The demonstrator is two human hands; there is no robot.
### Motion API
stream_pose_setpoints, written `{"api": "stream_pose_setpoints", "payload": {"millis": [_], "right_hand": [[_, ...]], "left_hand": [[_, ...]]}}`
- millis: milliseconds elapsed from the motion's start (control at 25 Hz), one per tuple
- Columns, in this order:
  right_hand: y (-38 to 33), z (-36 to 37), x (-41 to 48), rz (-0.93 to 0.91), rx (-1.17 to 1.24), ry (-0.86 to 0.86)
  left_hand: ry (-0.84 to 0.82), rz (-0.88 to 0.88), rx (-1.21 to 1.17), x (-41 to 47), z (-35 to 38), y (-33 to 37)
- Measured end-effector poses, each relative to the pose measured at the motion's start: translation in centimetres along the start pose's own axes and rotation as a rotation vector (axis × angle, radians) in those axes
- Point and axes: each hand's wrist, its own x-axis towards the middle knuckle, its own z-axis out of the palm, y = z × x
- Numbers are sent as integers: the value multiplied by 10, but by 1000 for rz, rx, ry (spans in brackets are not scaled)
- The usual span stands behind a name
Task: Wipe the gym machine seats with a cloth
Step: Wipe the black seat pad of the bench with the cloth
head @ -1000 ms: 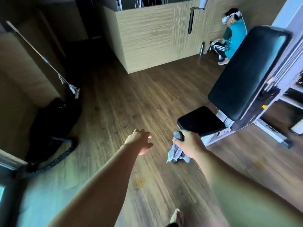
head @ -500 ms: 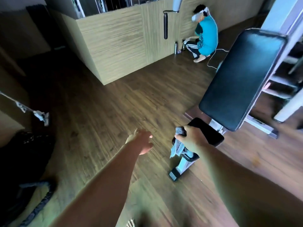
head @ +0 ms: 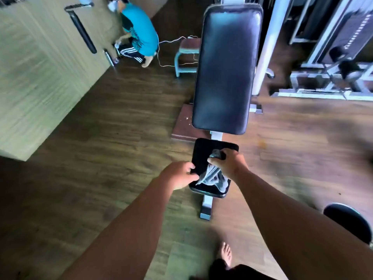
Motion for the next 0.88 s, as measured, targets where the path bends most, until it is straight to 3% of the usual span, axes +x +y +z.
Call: {"api": "stream_pose_setpoints", "payload": {"millis": [120, 320, 440, 640, 760, 880], "right_hand": [[19, 12, 31, 143, 132, 46], [77, 50, 78, 341, 323, 48], [127, 82, 95, 459, 389, 96], [155, 110, 89, 602, 282, 153], [166, 132, 78, 555, 30, 190], [169, 139, 70, 446, -74, 319]], "left_hand": [[-142, 62, -164, 45, 23, 14], [28, 19, -129, 122, 68, 1], [-4, 23, -122, 172, 92, -8], [-10, 90, -94, 239, 119, -20], [93, 229, 27, 259, 130, -30], [224, 366, 174, 264, 132, -49]]}}
